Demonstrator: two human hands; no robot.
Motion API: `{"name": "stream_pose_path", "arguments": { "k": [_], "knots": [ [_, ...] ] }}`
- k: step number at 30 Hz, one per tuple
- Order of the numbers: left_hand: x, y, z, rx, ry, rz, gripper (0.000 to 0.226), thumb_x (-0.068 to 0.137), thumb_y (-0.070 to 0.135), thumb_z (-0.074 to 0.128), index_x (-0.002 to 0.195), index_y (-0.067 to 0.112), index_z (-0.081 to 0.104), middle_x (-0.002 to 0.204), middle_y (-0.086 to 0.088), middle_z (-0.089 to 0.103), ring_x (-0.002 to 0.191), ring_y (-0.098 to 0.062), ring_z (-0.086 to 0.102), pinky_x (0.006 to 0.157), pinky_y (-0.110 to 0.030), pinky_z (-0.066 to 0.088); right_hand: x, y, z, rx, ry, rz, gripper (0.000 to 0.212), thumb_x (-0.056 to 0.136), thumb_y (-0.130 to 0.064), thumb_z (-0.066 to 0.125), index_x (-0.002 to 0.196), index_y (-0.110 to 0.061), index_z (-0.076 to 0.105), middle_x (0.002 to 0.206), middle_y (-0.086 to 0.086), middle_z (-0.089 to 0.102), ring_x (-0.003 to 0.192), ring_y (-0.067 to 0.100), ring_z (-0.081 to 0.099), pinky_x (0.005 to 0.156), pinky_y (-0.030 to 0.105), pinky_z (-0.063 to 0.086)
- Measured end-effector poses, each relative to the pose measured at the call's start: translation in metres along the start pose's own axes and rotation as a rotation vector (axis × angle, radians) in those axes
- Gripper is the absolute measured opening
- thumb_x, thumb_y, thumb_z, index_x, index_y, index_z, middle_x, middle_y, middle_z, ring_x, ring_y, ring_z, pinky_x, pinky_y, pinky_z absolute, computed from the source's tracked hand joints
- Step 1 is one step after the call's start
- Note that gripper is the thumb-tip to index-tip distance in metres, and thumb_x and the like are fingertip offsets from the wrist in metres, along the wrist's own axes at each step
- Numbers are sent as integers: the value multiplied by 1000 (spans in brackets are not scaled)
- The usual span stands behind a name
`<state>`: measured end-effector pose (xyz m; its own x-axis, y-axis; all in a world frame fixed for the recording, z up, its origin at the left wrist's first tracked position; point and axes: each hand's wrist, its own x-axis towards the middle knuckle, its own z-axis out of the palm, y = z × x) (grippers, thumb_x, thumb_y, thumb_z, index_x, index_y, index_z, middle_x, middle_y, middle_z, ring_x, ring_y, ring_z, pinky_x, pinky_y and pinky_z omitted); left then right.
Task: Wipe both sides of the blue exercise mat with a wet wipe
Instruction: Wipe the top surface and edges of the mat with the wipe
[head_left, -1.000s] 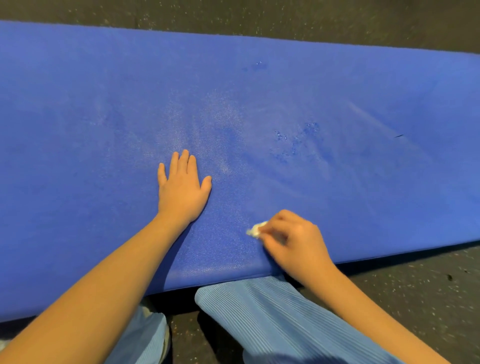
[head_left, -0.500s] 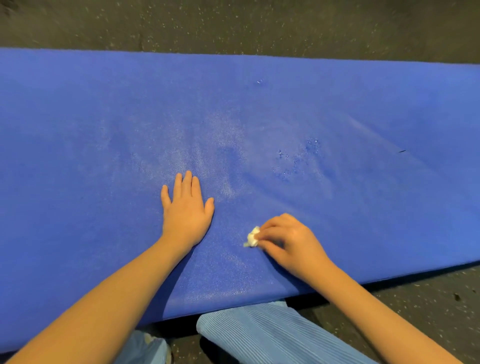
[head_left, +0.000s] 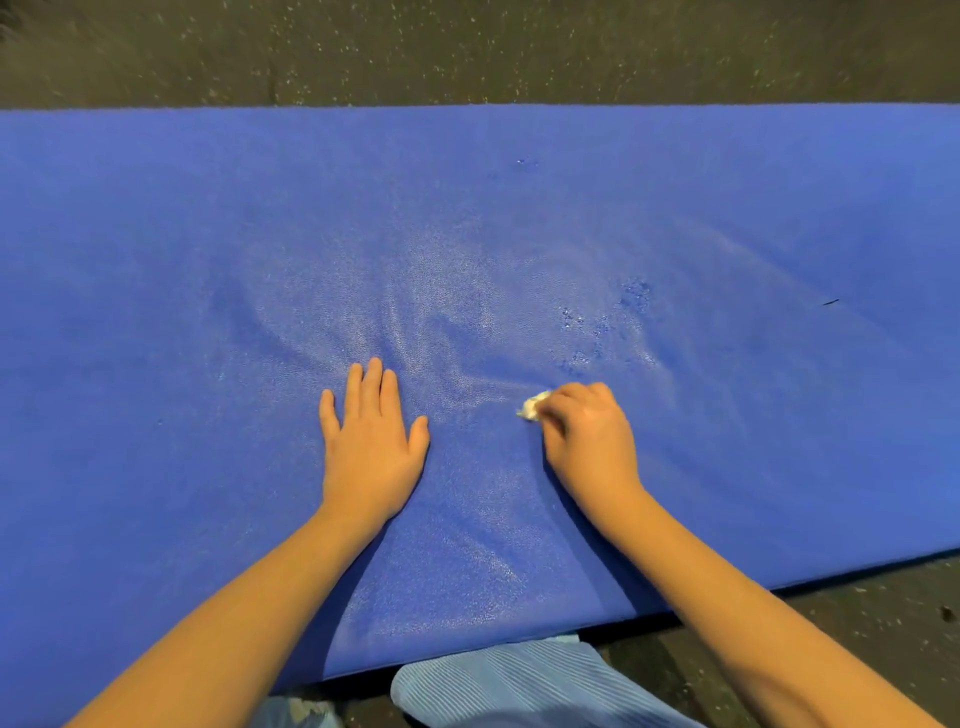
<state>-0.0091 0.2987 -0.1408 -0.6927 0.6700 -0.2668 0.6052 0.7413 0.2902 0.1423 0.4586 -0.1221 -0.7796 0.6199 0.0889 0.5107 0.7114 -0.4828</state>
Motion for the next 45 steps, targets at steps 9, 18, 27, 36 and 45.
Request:
{"name": "stream_pose_path", "arguments": {
  "k": [9,18,27,36,45],
  "knots": [
    [1,-2,2,9,15,20,72,91,48,24,149,5,30,160,-11,20,149,-26,9,118,-51,1,30,16,0,3,-67,26,15,79,-2,69,77,-16,74,86,3,69,80,33,63,65,31,50],
    [1,-3,4,-2,22,29,83,85,55,9,149,6,31,160,-9,21,149,-25,9,118,-50,1,49,7,11,-33,-194,-206,13,81,-9,63,80,-16,74,84,4,67,80,34,61,56,36,51],
    [39,-12,-9,-62,149,53,57,93,37,37,136,1,48,147,-16,42,141,-36,31,113,-53,19,54,-10,19,15,-303,-419,13,80,-15,61,81,-18,73,85,-2,68,76,27,60,58,30,51],
    [69,-18,7,22,176,-29,61,94,39,26,147,10,37,157,-6,29,147,-25,20,118,-51,10,61,-7,30,-15,-285,-447,16,85,-15,56,89,-19,71,89,4,64,76,30,58,52,32,48],
    [69,-20,7,35,205,-14,61,93,39,26,143,8,44,153,-9,37,145,-27,27,116,-53,17,104,-1,52,15,-64,-141,20,87,-10,52,94,-13,71,100,9,64,87,35,58,69,36,51]
  ]
}}
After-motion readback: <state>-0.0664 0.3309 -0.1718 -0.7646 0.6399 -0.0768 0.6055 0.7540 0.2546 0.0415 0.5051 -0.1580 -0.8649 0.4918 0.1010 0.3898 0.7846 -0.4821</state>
